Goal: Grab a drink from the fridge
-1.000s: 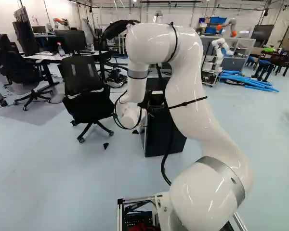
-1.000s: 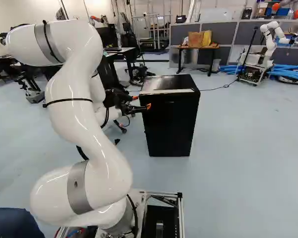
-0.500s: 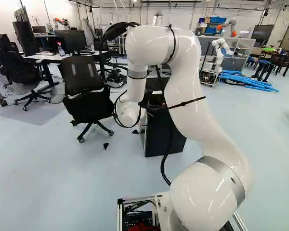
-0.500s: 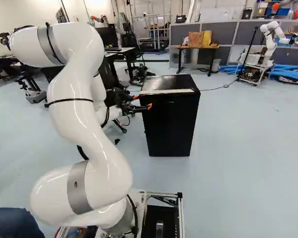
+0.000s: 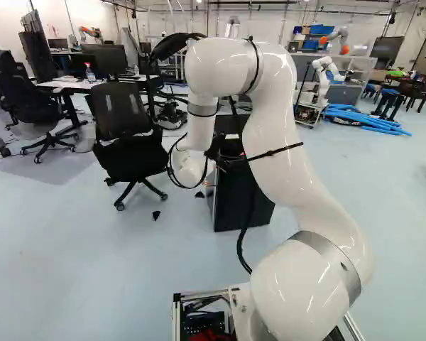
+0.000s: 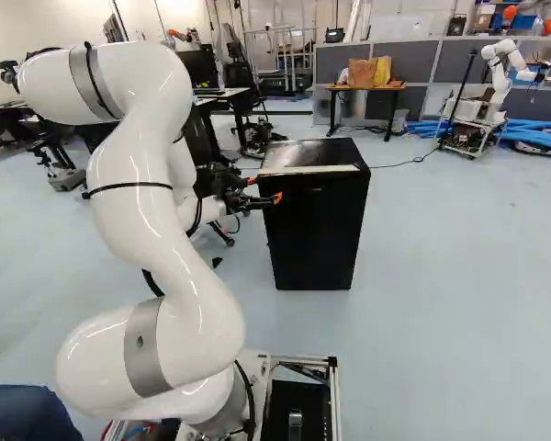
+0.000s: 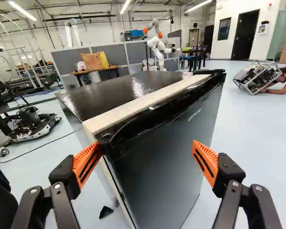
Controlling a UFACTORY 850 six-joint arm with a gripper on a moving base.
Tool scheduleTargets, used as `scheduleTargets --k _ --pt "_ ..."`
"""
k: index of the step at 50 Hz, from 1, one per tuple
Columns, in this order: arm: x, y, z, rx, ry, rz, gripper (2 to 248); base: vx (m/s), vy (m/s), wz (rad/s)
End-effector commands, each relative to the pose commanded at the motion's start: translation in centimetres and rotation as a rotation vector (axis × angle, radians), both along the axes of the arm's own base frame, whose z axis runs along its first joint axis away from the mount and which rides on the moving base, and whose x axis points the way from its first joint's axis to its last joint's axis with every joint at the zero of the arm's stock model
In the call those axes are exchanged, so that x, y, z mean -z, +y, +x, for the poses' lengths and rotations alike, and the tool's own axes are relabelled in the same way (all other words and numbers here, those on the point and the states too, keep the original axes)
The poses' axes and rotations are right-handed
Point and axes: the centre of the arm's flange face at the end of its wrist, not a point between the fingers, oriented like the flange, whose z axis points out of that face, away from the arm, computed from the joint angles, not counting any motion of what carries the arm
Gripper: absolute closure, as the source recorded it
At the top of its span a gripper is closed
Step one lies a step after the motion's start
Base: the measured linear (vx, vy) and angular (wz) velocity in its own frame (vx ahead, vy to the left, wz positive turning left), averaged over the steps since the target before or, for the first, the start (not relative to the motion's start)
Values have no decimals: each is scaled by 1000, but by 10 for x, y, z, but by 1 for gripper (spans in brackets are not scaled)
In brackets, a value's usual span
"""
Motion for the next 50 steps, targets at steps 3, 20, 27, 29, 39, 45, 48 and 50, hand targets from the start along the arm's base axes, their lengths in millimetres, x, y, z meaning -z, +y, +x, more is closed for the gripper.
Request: scheduleTargets --k 3,20,27,29,39,45,48,50 --pt "0 0 0 3 0 0 3 0 0 0" --pt "0 -1 -1 19 1 2 3 0 0 0" --pt "0 -2 -2 32 2 4 3 0 0 0" --pt "0 -2 -2 36 2 4 3 0 0 0" --pt "0 -4 -5 57 5 6 3 0 0 0" --pt "0 -5 -8 68 8 7 3 1 -18 -24" --pt "0 -5 -10 74 10 7 3 0 -7 -12" --pt "0 -6 -12 77 12 6 3 0 0 0"
